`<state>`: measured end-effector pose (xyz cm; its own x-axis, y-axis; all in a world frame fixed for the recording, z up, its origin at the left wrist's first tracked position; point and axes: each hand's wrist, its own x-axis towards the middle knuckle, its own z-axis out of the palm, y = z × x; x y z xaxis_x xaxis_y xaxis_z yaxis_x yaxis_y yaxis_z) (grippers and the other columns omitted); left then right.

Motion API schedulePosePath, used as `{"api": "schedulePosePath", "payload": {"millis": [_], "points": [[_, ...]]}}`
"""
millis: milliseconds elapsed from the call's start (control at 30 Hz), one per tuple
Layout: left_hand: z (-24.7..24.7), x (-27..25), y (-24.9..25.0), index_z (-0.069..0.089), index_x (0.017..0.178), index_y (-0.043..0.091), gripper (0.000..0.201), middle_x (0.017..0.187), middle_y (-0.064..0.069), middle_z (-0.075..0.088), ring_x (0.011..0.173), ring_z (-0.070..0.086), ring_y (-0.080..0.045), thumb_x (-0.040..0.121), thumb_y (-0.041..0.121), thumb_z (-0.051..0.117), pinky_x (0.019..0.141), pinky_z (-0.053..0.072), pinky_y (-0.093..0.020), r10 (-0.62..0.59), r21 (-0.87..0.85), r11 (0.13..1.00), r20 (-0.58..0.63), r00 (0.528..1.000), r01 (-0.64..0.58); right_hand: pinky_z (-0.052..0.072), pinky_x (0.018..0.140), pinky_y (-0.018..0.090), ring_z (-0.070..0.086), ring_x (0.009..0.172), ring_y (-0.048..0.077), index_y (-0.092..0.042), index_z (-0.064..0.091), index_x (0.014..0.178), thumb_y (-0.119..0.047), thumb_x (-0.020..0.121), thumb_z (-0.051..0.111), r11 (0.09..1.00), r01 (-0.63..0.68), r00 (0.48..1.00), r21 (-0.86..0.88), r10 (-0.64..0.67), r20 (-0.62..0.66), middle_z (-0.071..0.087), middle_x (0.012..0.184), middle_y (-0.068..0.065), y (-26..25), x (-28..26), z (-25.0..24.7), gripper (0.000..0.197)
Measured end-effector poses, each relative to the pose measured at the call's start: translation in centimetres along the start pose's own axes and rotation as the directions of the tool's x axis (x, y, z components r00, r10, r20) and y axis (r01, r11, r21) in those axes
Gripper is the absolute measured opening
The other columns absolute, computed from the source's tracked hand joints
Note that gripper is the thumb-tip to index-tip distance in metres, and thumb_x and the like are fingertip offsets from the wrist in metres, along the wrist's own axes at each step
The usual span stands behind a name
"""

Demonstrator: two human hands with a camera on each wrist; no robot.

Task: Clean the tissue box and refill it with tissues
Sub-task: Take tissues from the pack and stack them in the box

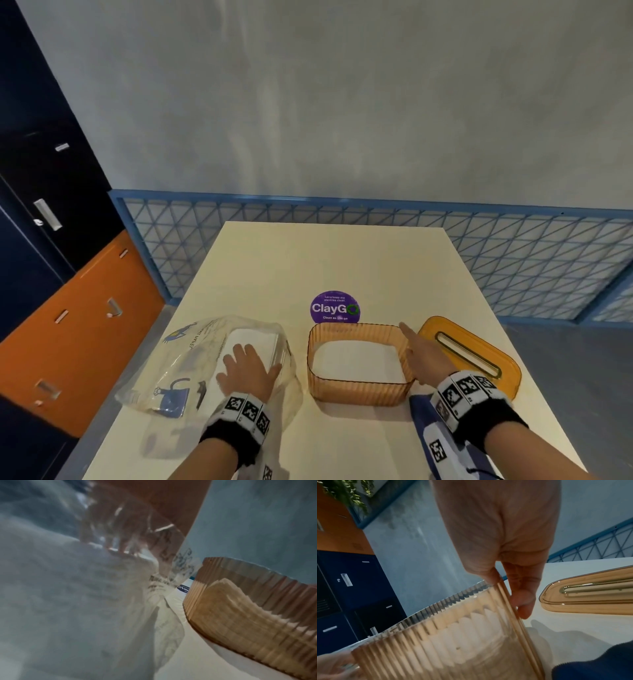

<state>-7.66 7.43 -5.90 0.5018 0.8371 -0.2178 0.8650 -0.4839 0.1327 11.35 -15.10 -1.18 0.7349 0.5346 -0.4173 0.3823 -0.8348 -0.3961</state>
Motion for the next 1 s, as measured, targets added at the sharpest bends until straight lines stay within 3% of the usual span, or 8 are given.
{"api": "schedulePosePath", "payload": {"millis": [33, 133, 300, 500, 700, 800, 933, 1000], "points": [[0.1, 0.0, 0.0, 0.031, 0.137, 0.014, 0.065, 0.141, -0.003, 0.032, 0.130, 0.034, -0.023, 0.090, 0.057, 0.043, 0.100, 0.038, -0.039, -0.001, 0.013, 1.000, -0.005, 1.000, 0.002, 0.049, 0.064, 0.029, 0.054, 0.079, 0.023, -0.023, 0.004, 0.151, -0.007, 0.098, 0.030, 1.000, -0.008, 1.000, 0.016, 0.008, 0.010, 0.061, 0.103, 0.018, -0.1, -0.1, 0.0, 0.061], [0.1, 0.1, 0.4, 0.033, 0.135, 0.016, 0.055, 0.140, -0.002, 0.033, 0.129, 0.034, -0.022, 0.093, 0.050, 0.041, 0.099, 0.037, -0.038, -0.018, 0.016, 1.000, -0.012, 1.000, 0.018, 0.051, 0.077, 0.033, 0.054, 0.081, 0.021, -0.022, 0.003, 0.151, -0.006, 0.098, 0.030, 1.000, -0.013, 1.000, 0.014, 0.013, 0.009, 0.064, 0.107, 0.021, 0.0, -0.2, -0.1, 0.061], [0.1, 0.1, 0.4, 0.039, 0.132, 0.016, 0.043, 0.138, -0.003, 0.036, 0.126, 0.038, -0.022, 0.098, 0.043, 0.032, 0.099, 0.038, -0.039, -0.020, -0.011, 1.000, -0.020, 1.000, 0.020, 0.039, 0.056, 0.020, 0.052, 0.083, 0.018, -0.021, 0.004, 0.151, -0.008, 0.099, 0.032, 1.000, -0.019, 1.000, 0.014, 0.019, 0.018, 0.059, 0.099, 0.012, -0.2, -0.4, -0.1, 0.061], [0.3, 0.3, 0.5, 0.042, 0.128, 0.018, 0.032, 0.134, -0.002, 0.038, 0.124, 0.039, -0.021, 0.101, 0.028, 0.028, 0.097, 0.039, -0.039, -0.032, -0.026, 0.999, -0.020, 0.999, 0.032, 0.040, 0.062, 0.021, 0.052, 0.084, 0.018, -0.020, 0.001, 0.151, -0.009, 0.099, 0.030, 1.000, -0.017, 0.999, -0.010, 0.017, 0.029, 0.061, 0.107, 0.016, -0.1, -0.1, 0.1, 0.060], [0.4, 0.7, 0.9, 0.034, 0.135, 0.013, 0.039, 0.141, -0.004, 0.031, 0.129, 0.035, -0.021, 0.096, 0.010, 0.034, 0.101, 0.040, -0.039, -0.033, 0.086, 0.996, 0.067, 0.997, 0.027, 0.035, 0.052, 0.015, 0.051, 0.081, 0.017, -0.021, 0.002, 0.151, -0.007, 0.099, 0.030, 1.000, -0.014, 0.999, -0.016, 0.014, 0.030, 0.053, 0.093, 0.007, -0.2, -0.2, 0.1, 0.061], [0.0, 1.0, 0.7, 0.035, 0.135, 0.009, 0.038, 0.142, -0.007, 0.029, 0.131, 0.035, -0.023, 0.097, 0.007, 0.031, 0.107, 0.037, -0.038, -0.008, 0.060, 0.998, 0.102, 0.995, 0.002, 0.039, 0.055, 0.018, 0.051, 0.081, 0.017, -0.021, 0.001, 0.151, -0.007, 0.098, 0.030, 1.000, -0.014, 0.999, -0.024, 0.014, 0.034, 0.053, 0.093, 0.007, -0.3, -0.4, 0.0, 0.061], [-0.6, 1.2, -0.3, 0.042, 0.126, 0.004, 0.031, 0.138, -0.012, 0.036, 0.126, 0.045, -0.025, 0.097, 0.005, 0.030, 0.106, 0.040, -0.034, 0.046, 0.037, 0.998, 0.085, 0.995, -0.049, 0.051, 0.080, 0.031, 0.052, 0.083, 0.018, -0.020, 0.000, 0.151, -0.007, 0.099, 0.030, 0.999, -0.005, 1.000, -0.046, 0.006, 0.026, 0.057, 0.098, 0.011, -0.3, -0.5, -0.1, 0.061], [-1.0, 1.5, -1.0, 0.044, 0.124, 0.004, 0.029, 0.136, -0.013, 0.040, 0.124, 0.048, -0.025, 0.098, 0.007, 0.032, 0.106, 0.040, -0.032, 0.074, 0.011, 0.997, 0.080, 0.994, -0.076, 0.051, 0.080, 0.031, 0.053, 0.083, 0.018, -0.020, 0.000, 0.151, -0.007, 0.098, 0.030, 0.999, -0.005, 1.000, -0.041, 0.005, 0.011, 0.060, 0.100, 0.013, -0.2, -0.5, 0.0, 0.062]]}}
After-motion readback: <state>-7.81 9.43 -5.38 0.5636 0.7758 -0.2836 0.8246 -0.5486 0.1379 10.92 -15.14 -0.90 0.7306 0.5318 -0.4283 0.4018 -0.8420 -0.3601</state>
